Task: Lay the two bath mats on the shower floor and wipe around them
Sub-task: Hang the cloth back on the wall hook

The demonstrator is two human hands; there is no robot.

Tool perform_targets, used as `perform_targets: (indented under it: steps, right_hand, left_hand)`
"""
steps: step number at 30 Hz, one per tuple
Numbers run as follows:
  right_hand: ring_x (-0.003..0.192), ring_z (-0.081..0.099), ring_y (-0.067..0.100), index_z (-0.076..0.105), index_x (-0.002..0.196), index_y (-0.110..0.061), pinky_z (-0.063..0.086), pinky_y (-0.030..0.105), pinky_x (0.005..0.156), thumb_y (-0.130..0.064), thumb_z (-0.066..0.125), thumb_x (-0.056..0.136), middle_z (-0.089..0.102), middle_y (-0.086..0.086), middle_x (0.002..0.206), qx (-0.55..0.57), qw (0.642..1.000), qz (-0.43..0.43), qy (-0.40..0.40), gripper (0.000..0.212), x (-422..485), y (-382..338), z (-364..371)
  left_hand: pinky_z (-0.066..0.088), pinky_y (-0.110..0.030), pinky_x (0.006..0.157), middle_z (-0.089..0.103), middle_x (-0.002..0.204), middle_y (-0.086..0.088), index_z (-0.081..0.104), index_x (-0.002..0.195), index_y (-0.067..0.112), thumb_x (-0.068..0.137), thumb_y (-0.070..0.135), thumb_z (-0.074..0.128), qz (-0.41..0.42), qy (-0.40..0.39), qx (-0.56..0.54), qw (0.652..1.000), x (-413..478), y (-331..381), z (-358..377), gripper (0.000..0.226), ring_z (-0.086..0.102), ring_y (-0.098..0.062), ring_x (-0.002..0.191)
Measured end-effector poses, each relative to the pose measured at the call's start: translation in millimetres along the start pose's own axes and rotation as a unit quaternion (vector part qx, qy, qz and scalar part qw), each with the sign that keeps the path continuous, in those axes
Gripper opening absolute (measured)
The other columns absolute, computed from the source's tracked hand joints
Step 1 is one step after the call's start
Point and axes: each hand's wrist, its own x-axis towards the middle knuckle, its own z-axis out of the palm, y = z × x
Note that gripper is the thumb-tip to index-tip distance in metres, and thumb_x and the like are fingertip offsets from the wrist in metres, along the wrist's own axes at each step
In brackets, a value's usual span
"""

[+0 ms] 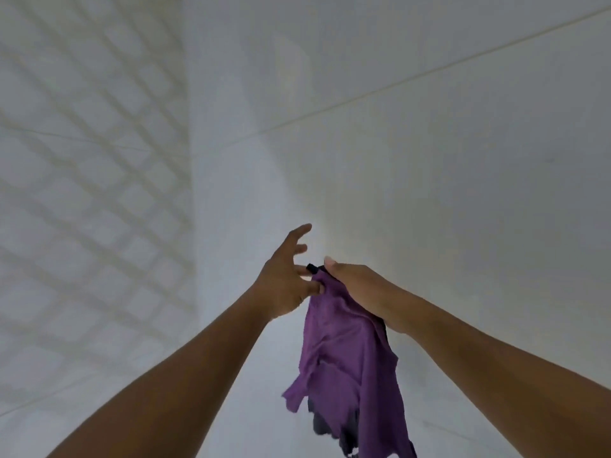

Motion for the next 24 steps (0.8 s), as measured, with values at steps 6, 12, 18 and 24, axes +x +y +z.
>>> perform_targets:
  steps: [6,12,18,24]
  right_hand:
    - [0.088,0.068,0.016,0.067,0.100,-0.024,0.057,0.031,0.080,-0.037,0.049,0.104,0.071,0.003,0.103,-0.044,0.983,-0.008,0.177,0.023,-65.0,40.6,-110.7]
    - [0.066,0.053,0.013,0.060,0.106,-0.014,0.046,0.023,0.062,-0.025,0.043,0.107,0.063,0.006,0.081,-0.072,0.961,-0.020,0.265,0.020,-123.3,62.9,-182.2]
    - [0.068,0.045,0.008,0.055,0.098,-0.016,0.040,0.023,0.065,-0.018,0.038,0.107,0.054,-0.005,0.079,-0.125,0.932,-0.058,0.334,0.019,-164.9,85.2,-217.6]
    - [0.078,0.060,0.020,0.063,0.094,-0.017,0.052,0.039,0.079,-0.040,0.046,0.104,0.067,0.002,0.085,-0.080,0.934,-0.070,0.340,0.030,-183.9,82.1,-242.7]
  left_hand:
    - [0.058,-0.023,0.061,0.031,0.159,0.001,0.015,0.156,0.054,0.077,-0.002,0.082,0.119,-0.073,0.035,0.990,23.7,63.3,118.0,0.117,0.063,0.000,0.104]
    - [0.055,-0.025,0.064,0.048,0.132,0.003,0.034,0.148,0.043,0.075,0.009,0.086,0.111,-0.058,-0.016,0.992,24.1,109.3,206.4,0.096,0.073,-0.016,0.087]
    - [0.058,-0.026,0.065,0.075,0.087,-0.014,0.070,0.105,0.004,0.083,0.007,0.081,0.011,-0.116,-0.133,0.984,17.9,133.4,266.7,0.025,0.073,-0.021,0.070]
    - [0.050,-0.021,0.057,0.073,0.070,-0.006,0.075,0.092,0.011,0.084,0.003,0.070,0.096,-0.103,-0.111,0.984,17.2,161.1,292.5,0.013,0.065,-0.008,0.056]
